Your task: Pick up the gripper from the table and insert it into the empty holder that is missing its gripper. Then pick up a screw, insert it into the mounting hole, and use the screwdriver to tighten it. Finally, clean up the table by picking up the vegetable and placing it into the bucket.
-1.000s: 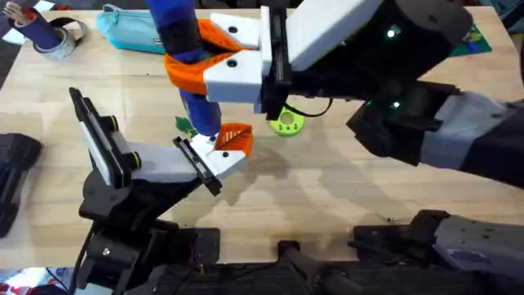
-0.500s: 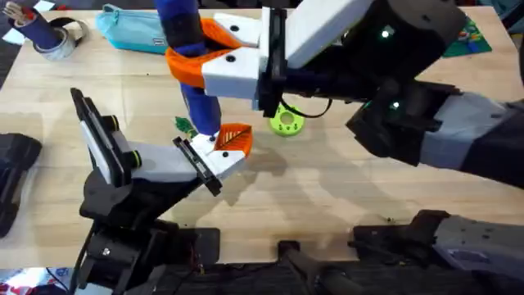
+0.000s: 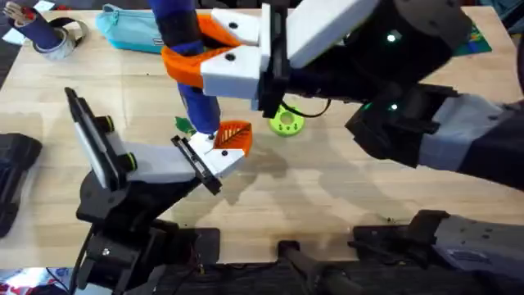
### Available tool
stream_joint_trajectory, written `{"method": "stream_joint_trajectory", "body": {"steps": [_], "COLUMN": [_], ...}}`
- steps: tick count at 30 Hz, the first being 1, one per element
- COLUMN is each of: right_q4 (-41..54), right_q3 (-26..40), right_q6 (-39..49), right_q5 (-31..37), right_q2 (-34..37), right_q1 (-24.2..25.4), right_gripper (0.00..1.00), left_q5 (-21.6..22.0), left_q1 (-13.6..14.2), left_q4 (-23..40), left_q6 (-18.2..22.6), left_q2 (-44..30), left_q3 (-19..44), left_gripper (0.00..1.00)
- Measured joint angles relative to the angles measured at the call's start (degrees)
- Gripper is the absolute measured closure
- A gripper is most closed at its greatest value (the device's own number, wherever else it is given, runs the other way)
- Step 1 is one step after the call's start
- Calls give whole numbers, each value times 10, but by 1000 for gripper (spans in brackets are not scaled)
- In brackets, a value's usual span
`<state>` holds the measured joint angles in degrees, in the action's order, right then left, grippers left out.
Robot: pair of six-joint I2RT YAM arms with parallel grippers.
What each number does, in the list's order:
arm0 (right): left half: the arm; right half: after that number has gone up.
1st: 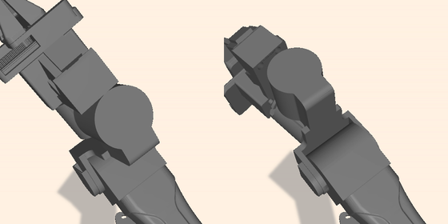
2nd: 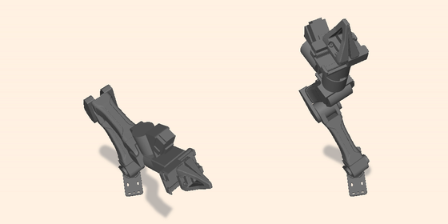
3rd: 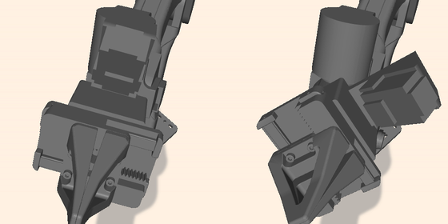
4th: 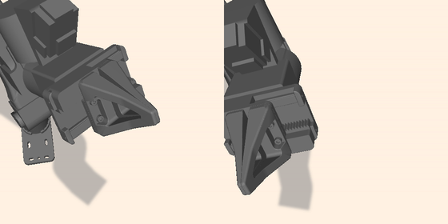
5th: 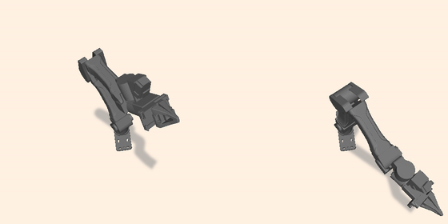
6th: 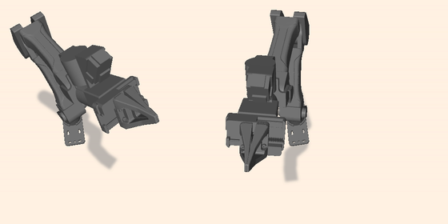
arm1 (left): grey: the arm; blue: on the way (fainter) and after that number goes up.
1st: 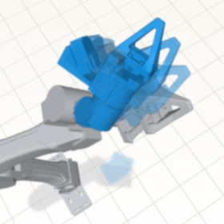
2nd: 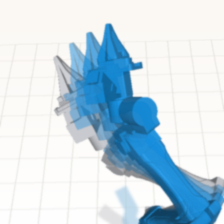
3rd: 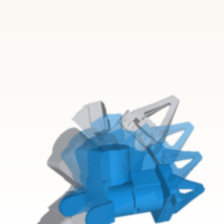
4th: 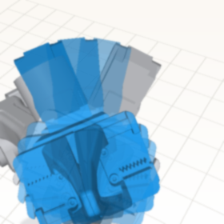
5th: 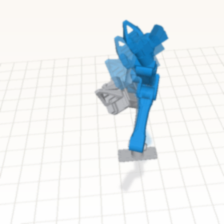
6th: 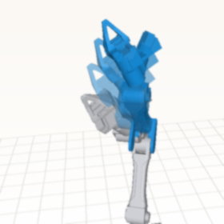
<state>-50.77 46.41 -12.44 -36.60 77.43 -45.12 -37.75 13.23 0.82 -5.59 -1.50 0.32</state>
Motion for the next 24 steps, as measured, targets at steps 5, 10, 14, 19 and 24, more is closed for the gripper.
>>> {"method": "stream_joint_trajectory", "body": {"steps": [5,10,14,19,24], "right_q4": [-93,-121,-111,-22,98], "right_q3": [-3,-3,-3,-3,-3], "right_q6": [-11,-13,3,96,213], "right_q5": [1,3,3,3,10], "right_q2": [-1,-5,-5,-7,-7], "right_q1": [1,2,4,29,92], "right_gripper": [926,925,924,926,926], "left_q5": [0,0,0,0,0], "left_q1": [0,0,0,0,0], "left_q4": [3,3,3,3,3], "left_q6": [1,1,2,2,2], "left_q2": [0,0,0,0,0], "left_q3": [0,0,0,0,0], "left_gripper": [990,990,990,990,990]}}
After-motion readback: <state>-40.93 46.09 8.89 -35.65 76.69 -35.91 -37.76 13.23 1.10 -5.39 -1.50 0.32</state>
